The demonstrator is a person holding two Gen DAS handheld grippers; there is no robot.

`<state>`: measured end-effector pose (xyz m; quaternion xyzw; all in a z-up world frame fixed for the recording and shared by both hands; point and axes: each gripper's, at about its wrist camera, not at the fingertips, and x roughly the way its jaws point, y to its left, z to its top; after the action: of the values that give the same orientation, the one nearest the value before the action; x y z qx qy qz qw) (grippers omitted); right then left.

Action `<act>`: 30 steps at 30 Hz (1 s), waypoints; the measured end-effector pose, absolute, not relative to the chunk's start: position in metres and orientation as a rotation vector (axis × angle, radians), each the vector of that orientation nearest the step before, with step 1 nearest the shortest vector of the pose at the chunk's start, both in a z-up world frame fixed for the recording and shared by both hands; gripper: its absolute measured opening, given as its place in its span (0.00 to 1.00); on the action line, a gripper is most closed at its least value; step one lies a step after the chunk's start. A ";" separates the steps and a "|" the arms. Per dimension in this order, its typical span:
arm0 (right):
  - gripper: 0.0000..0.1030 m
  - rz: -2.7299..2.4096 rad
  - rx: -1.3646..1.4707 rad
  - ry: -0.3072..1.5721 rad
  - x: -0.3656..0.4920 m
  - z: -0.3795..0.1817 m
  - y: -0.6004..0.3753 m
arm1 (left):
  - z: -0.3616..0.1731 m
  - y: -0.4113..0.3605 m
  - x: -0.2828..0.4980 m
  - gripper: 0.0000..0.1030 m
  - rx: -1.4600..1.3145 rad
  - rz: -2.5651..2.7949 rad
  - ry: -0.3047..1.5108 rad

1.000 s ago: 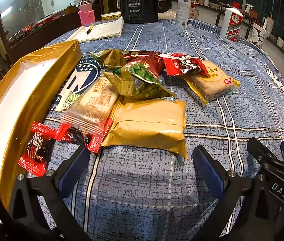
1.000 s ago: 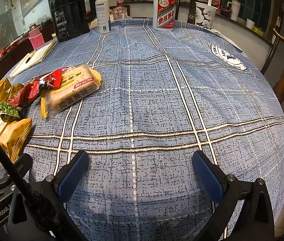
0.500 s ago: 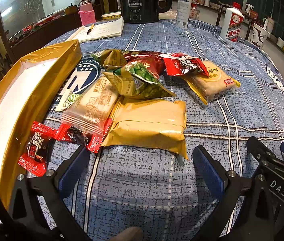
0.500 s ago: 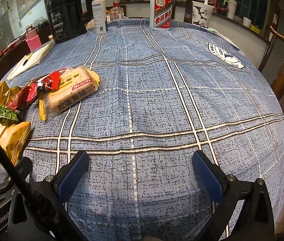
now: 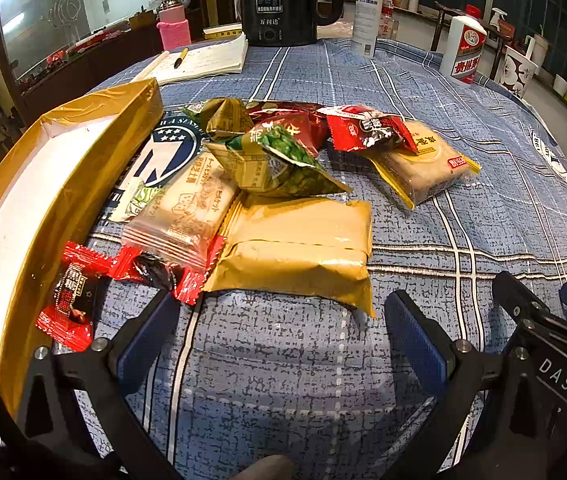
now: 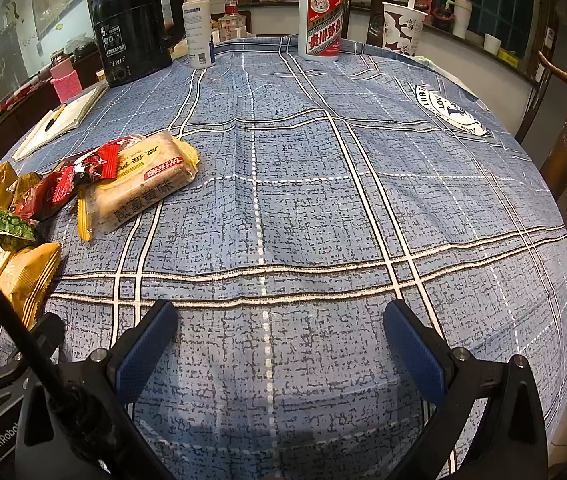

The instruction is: Organize snacks

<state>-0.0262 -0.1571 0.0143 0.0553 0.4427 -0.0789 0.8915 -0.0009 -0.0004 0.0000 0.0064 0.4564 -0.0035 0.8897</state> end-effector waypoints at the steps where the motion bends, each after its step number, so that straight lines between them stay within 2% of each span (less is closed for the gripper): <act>1: 1.00 -0.164 0.115 0.919 -0.026 0.014 -0.157 | 0.000 0.000 -0.001 1.00 0.013 -0.007 0.948; 30: 1.00 -0.167 0.114 0.919 -0.026 0.014 -0.154 | 0.002 -0.004 -0.014 0.99 0.042 -0.057 0.987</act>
<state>-0.0262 -0.1541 0.0145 0.0547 0.4429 -0.0802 0.8913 -0.0135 -0.0041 0.0022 0.0201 0.4735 -0.0275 0.8802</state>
